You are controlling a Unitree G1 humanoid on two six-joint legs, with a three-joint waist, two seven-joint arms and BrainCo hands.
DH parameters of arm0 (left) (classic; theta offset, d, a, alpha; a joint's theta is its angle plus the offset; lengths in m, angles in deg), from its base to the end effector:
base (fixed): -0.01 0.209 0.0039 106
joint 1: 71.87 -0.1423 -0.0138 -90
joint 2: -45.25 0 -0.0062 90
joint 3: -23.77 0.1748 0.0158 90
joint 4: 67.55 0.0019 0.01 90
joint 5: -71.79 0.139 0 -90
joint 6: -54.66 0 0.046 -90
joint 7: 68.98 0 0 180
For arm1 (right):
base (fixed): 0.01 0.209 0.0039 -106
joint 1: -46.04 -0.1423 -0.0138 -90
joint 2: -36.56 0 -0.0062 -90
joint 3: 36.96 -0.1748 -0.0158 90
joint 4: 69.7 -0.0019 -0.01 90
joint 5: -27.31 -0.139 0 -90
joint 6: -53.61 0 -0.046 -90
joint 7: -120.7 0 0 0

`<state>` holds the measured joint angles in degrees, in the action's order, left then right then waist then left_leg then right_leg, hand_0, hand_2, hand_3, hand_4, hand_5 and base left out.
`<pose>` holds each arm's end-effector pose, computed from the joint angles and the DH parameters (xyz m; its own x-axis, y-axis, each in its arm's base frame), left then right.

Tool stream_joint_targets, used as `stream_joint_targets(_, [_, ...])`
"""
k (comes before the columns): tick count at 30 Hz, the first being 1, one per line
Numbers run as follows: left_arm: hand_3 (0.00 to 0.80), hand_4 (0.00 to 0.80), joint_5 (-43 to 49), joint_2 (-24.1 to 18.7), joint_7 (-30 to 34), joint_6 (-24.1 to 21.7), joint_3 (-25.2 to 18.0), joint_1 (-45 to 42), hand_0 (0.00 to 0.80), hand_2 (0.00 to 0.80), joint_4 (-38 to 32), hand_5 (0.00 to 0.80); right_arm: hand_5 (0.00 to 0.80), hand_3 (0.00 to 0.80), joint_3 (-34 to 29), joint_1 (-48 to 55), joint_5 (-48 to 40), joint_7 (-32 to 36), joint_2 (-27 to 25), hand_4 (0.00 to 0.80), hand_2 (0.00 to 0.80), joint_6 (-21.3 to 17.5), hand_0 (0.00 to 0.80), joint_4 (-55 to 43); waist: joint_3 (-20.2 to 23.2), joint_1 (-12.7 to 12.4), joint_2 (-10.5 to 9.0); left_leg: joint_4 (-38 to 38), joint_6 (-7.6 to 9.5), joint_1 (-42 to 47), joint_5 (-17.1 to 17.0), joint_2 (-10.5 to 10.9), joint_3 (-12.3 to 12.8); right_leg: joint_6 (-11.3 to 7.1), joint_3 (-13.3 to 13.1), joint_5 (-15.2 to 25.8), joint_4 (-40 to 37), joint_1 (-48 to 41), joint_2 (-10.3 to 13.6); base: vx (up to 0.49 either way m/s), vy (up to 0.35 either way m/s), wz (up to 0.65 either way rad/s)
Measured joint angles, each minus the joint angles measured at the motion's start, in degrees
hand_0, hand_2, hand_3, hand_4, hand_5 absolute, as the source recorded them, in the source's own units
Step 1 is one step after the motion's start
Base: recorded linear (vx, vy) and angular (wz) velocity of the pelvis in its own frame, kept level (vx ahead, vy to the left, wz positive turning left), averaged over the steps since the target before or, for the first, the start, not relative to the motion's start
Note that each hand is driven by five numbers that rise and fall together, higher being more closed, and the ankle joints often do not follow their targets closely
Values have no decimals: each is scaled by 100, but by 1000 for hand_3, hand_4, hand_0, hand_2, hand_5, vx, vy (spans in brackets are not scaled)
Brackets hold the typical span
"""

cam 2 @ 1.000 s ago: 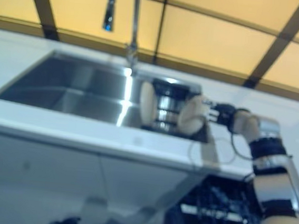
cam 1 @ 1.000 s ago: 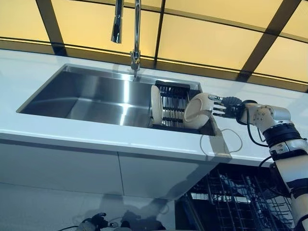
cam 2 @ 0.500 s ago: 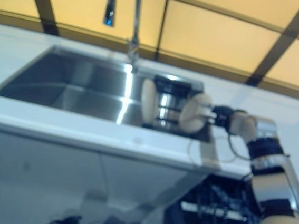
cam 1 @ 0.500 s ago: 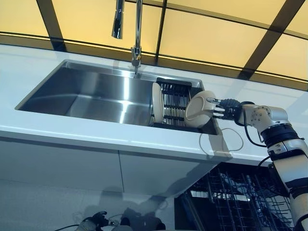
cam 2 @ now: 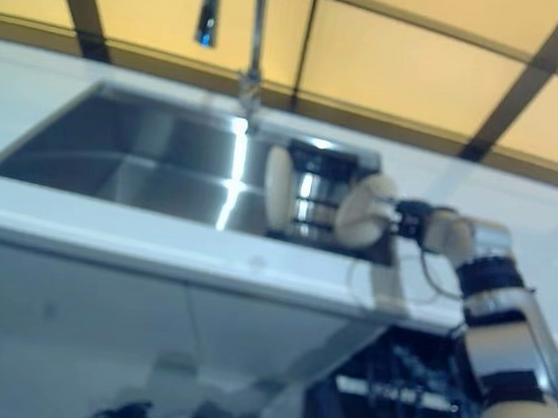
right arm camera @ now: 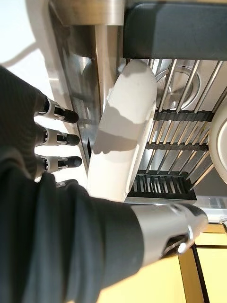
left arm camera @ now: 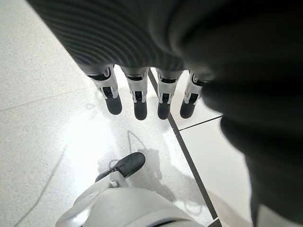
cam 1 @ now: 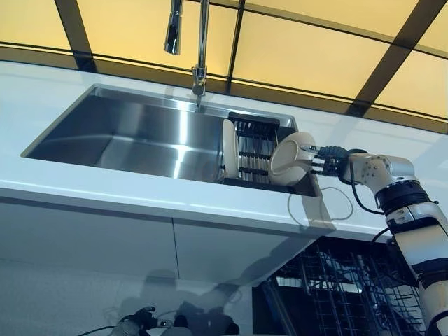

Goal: Take plates into dishwasher

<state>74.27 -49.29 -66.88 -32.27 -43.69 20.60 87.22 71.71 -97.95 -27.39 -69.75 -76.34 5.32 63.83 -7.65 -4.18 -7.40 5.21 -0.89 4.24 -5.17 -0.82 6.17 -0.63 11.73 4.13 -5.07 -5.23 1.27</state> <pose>0.0972 0.2391 -0.0952 0.3738 0.1562 -0.9142 0.4290 0.8448 0.3198 0.3304 -0.2341 0.1690 0.8200 -0.0797 -0.5668 0.1433 0.9873 0.0685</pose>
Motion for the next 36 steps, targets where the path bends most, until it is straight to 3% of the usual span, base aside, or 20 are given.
stream_joint_targets(18, [0,0,-139,11,-12,6,102,95,0,0,-22,0,0,0,-2,-32,-63,-733,259,0,0,-119,0,39,-64,-152,9,-8,8,-84,-7,5,-13,1,14,3,16,76,2,0,1,0])
stream_joint_targets(32, [0,0,-154,13,-12,36,107,179,0,0,-28,0,0,0,-4,-163,-119,-1367,465,0,0,-502,0,130,-242,-165,30,-10,16,-91,-12,10,-40,-1,45,3,17,69,9,0,1,0])
stream_joint_targets(36, [0,0,-155,14,-12,50,107,221,0,0,-30,0,238,238,-4,-247,-110,-1409,469,238,238,-519,238,259,-256,-166,51,-24,25,-95,-18,12,-54,0,54,4,18,68,9,0,0,0])
